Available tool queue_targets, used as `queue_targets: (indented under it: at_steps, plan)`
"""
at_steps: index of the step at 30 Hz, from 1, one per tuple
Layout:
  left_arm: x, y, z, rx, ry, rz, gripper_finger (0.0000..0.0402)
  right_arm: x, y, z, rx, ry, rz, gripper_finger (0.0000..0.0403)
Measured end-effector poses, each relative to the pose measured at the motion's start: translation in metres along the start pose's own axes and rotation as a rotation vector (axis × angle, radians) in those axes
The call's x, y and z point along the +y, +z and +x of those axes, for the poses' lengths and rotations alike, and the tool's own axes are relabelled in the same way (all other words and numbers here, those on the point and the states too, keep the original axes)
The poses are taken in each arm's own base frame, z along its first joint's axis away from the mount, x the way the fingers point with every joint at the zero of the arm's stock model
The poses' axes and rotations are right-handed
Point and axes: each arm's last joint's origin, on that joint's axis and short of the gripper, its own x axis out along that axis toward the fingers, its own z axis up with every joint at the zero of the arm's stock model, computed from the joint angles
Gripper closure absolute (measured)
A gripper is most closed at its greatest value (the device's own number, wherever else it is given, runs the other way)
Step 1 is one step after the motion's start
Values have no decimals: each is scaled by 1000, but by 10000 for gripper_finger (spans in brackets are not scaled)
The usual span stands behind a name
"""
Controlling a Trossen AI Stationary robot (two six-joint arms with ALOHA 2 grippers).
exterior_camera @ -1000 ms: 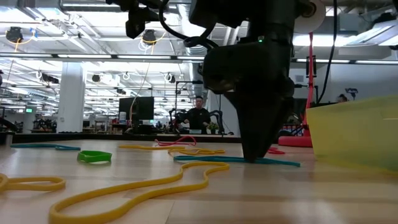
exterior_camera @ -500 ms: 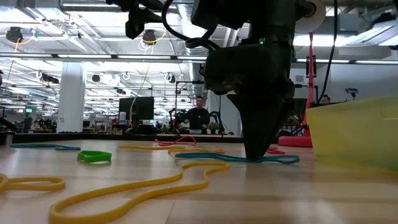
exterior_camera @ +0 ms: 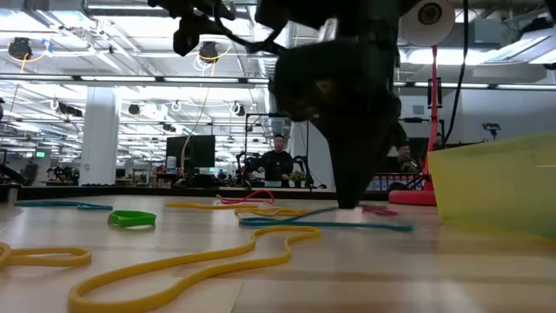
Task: Pick and place items into bin
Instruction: Put the blue rubber band into the yellow bin
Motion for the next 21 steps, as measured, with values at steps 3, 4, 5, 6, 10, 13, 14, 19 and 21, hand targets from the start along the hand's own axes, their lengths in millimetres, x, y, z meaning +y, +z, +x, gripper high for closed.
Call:
queue_targets:
  at_steps: [3,4,5,6,10,13,14,19,21]
  plan:
    - [0,0,0,1,0,-1,287,1,3,-8,15,5,-29,400]
    - [0,0,0,1,0,-1,287,1,4,-10,16,6,-27,400]
    - [0,0,0,1,0,-1,287,0,5,-11,18,5,-23,400]
    - [0,0,0,2,1,-1,287,-1,7,-13,23,5,-21,401]
    - [0,0,0,2,0,-1,287,-1,14,-29,36,-1,-11,401]
    - [0,0,0,2,0,-1,287,-2,21,-42,38,2,0,402]
    - [0,0,0,2,0,-1,287,-1,23,-47,34,6,3,402]
    - [0,0,0,2,0,-1,287,-1,33,-75,25,12,-21,402]
    - [0,0,0,2,-1,-1,287,-3,37,-86,29,26,-16,402]
